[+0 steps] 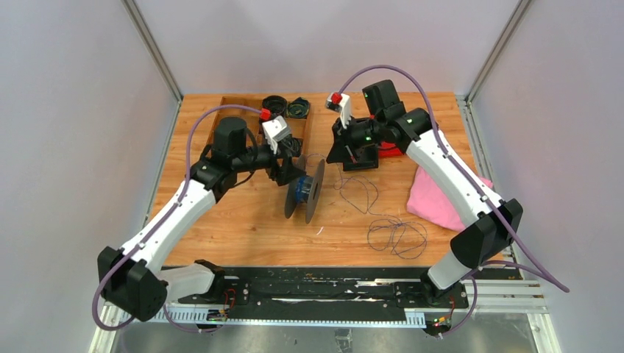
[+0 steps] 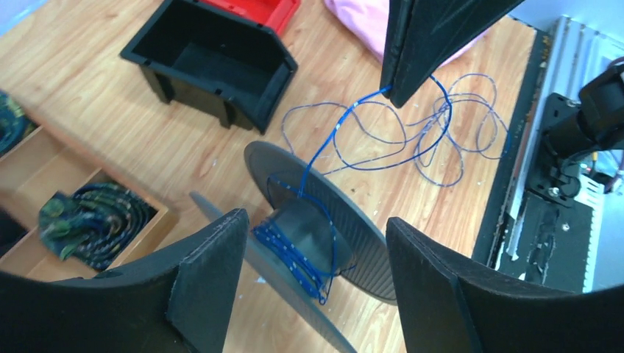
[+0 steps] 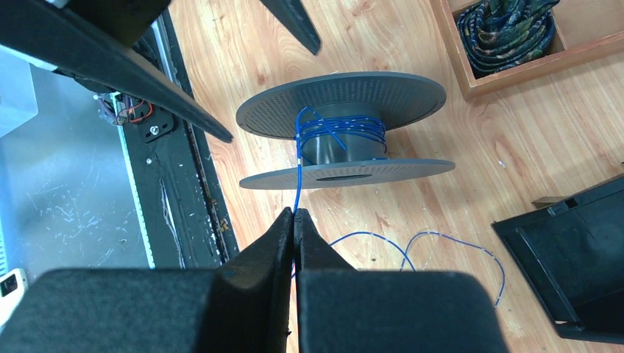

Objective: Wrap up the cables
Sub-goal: Adjust the cable at the center of the board, then pick up the cable reel from the center of the board.

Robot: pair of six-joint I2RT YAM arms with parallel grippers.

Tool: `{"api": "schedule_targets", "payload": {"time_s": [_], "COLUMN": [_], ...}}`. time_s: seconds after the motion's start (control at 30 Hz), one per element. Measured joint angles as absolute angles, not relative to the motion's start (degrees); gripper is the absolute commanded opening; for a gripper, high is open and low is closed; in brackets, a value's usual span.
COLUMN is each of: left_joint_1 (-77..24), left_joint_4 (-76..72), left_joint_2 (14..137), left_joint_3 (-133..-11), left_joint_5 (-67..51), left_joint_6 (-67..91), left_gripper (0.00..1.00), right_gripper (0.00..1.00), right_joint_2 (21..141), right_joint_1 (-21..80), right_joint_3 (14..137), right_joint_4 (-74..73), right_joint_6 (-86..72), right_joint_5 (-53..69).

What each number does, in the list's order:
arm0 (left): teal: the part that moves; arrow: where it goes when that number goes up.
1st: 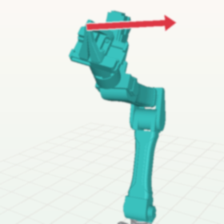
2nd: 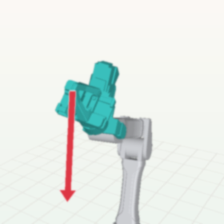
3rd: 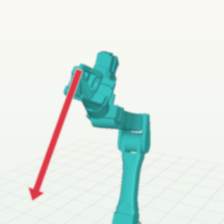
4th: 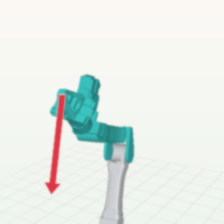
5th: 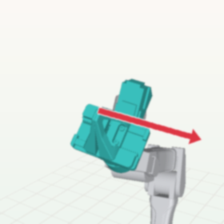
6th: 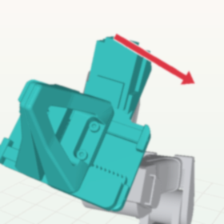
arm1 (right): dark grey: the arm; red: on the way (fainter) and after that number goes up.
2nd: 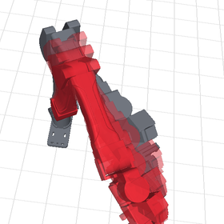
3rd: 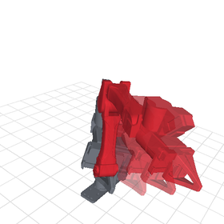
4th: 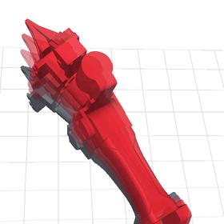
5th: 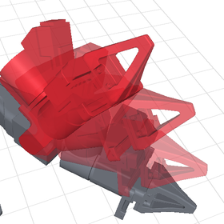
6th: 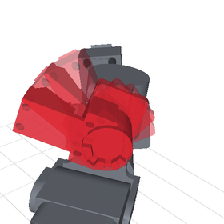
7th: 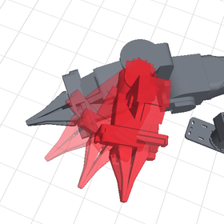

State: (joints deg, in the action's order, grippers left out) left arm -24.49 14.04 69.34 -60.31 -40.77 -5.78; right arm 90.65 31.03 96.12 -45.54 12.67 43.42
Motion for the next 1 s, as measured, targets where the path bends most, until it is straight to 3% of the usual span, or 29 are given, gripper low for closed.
{"api": "schedule_targets", "payload": {"time_s": [0.27,0.63,1.0], "left_joint_1": [-24.5,-26.9,-30.9], "left_joint_4": [13.6,12.9,10.5], "left_joint_2": [62.9,65.4,67.6], "left_joint_3": [-54.0,-50.6,-50.6], "left_joint_5": [-29.8,-20.8,-14.3], "left_joint_6": [-2.8,5.7,6.1], "left_gripper": [0.76,0.77,0.76], "right_gripper": [0.01,0.01,0.01], "right_joint_2": [91.7,91.6,91.3], "right_joint_1": [31.6,32.4,32.4], "right_joint_3": [94.5,84.5,82.9], "right_joint_4": [-41.3,-32.9,-30.2], "right_joint_6": [9.5,-1.6,-8.1], "right_joint_5": [43.4,41.9,42.2]}}
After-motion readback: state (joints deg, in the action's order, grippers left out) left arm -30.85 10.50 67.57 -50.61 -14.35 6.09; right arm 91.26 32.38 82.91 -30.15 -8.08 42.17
